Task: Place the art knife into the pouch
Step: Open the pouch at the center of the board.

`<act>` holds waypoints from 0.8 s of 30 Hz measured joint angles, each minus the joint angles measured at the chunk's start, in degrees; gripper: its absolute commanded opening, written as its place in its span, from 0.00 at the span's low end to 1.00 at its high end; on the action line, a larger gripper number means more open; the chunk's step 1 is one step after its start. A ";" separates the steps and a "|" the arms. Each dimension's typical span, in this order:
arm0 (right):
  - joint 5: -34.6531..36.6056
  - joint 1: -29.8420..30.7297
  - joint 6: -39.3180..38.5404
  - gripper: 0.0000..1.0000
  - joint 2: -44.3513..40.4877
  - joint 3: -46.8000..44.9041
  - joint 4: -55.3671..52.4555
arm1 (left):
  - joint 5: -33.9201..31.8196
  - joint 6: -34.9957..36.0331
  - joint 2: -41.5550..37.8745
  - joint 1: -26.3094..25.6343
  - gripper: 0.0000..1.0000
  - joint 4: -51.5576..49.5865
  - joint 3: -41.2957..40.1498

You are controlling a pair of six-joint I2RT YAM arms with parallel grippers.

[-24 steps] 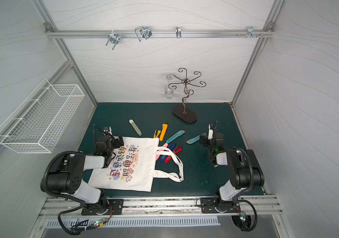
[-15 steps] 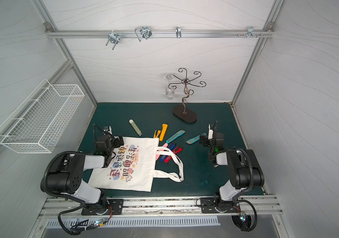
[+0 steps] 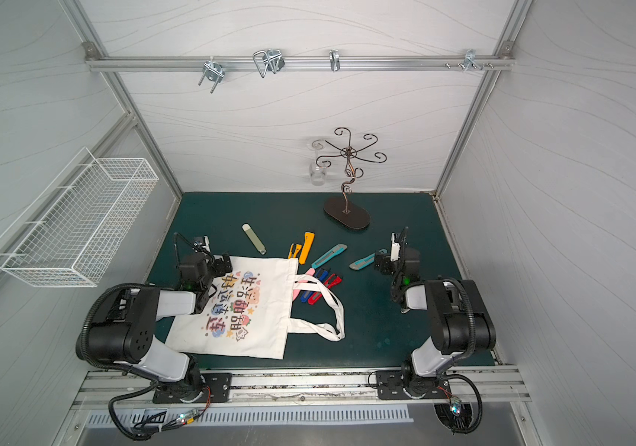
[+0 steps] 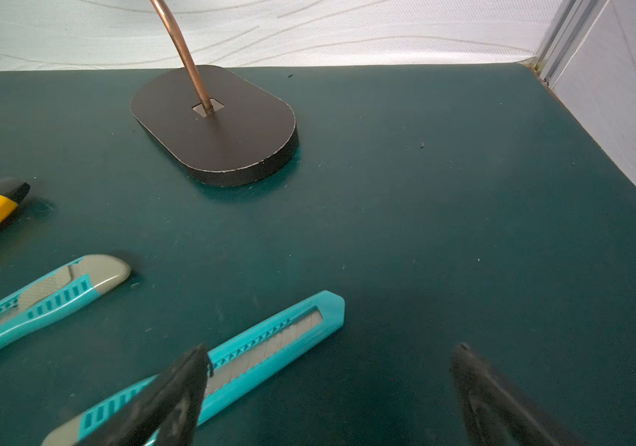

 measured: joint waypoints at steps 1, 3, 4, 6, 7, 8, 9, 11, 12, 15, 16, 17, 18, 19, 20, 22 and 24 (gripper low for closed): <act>1.44 0.48 0.04 0.99 -0.46 0.48 -1.75 | 0.02 0.00 0.00 0.00 0.94 -0.09 0.00; 4.15 1.14 0.37 0.99 -1.84 5.05 -10.75 | -0.13 -0.09 -0.15 0.02 0.91 -1.81 0.55; 5.68 1.49 0.61 0.99 -1.95 8.37 -14.80 | -0.57 -0.24 -0.42 0.02 0.90 -4.87 1.79; 9.68 2.62 1.46 0.99 -2.19 16.04 -21.59 | -1.66 -0.83 -0.57 0.13 0.84 -13.22 6.91; 11.32 3.26 1.99 0.99 -2.78 19.02 -24.17 | -2.27 -1.01 -0.57 0.20 0.83 -16.76 9.79; 12.81 4.04 3.10 0.99 -3.76 21.73 -27.12 | -3.21 -1.38 -0.83 0.15 0.83 -19.67 12.85; 14.29 4.96 4.81 0.99 -5.09 24.17 -30.45 | -4.17 -2.01 -1.51 -0.15 0.82 -21.73 15.19; 16.46 6.54 8.52 0.99 -7.19 27.63 -36.44 | -6.08 -3.63 -3.72 -0.96 0.78 -25.88 18.69; 17.66 7.52 11.06 0.99 -8.20 29.46 -40.37 | -7.52 -4.57 -4.72 -2.12 0.77 -28.76 20.81; 19.19 10.12 18.91 0.98 -9.44 34.10 -52.22 | -12.46 -5.44 -5.70 -9.42 0.75 -36.65 27.82; 19.12 10.91 21.55 0.97 -9.77 34.84 -55.43 | -13.66 -5.68 -5.84 -12.55 0.74 -38.49 29.64; 18.75 11.69 24.15 0.98 -10.45 34.86 -58.31 | -14.56 -6.19 -6.05 -16.13 0.73 -40.63 31.28; 18.45 12.41 26.21 0.98 -11.50 34.27 -61.07 | -15.39 -6.80 -6.34 -19.74 0.72 -42.82 32.48; 18.29 13.00 27.82 0.98 -12.90 33.20 -63.12 | -16.00 -7.58 -6.67 -22.95 0.71 -44.87 33.29; 18.18 13.46 29.27 0.97 -14.97 31.74 -65.20 | -16.46 -8.46 -7.04 -26.14 0.71 -46.97 33.83; 17.49 13.07 31.41 0.95 -19.89 29.24 -69.00 | -17.40 -10.38 -7.82 -32.68 0.70 -50.80 34.12; 16.46 11.69 32.76 0.94 -24.90 28.20 -72.26 | -17.84 -12.87 -8.28 -38.73 0.70 -55.28 34.14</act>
